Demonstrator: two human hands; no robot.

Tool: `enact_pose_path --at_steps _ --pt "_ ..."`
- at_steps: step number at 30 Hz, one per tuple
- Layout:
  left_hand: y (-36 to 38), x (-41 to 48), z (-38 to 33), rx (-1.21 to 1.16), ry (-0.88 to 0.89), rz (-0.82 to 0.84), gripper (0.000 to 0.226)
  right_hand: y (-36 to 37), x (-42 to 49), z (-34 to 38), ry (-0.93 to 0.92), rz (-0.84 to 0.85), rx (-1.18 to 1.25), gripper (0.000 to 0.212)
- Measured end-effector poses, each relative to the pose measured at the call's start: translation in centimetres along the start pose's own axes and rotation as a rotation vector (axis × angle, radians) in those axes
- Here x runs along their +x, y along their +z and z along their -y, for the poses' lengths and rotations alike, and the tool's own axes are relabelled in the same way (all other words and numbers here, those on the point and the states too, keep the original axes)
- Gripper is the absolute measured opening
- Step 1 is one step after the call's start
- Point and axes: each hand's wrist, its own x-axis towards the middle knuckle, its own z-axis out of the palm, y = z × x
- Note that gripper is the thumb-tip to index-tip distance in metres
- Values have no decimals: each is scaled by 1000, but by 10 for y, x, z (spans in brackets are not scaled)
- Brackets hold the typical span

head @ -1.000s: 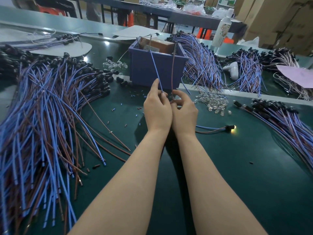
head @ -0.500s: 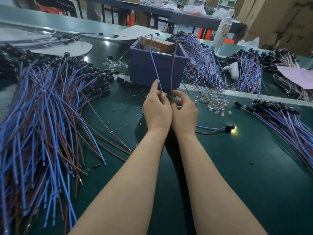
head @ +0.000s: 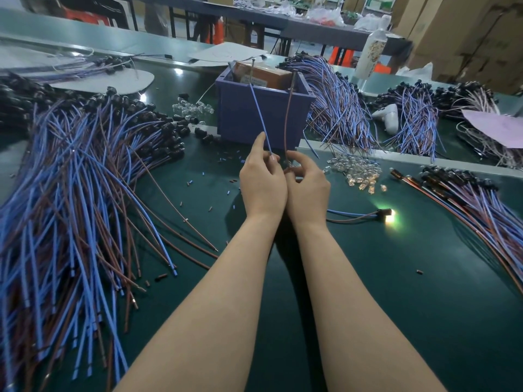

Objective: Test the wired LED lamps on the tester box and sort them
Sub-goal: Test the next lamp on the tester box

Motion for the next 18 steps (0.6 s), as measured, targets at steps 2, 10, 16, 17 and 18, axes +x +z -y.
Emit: enact_pose_path --at_steps 2,10,16,17,18 --pt "-1 0 0 -5 -6 2 45 0 0 0 -2 -1 3 34" --pt "-3 -1 -3 -50 -93 47 25 0 -3 2 -22 -36 4 25" --pt "-18 3 -32 -153 -79 217 10 -16 -7 25 -163 1 12 15" --pt "-21 3 -39 -123 -43 216 11 -23 -8 31 -188 37 34 16" --pt "-23 4 -47 -91 0 220 12 -32 -9 36 -215 84 53 16"
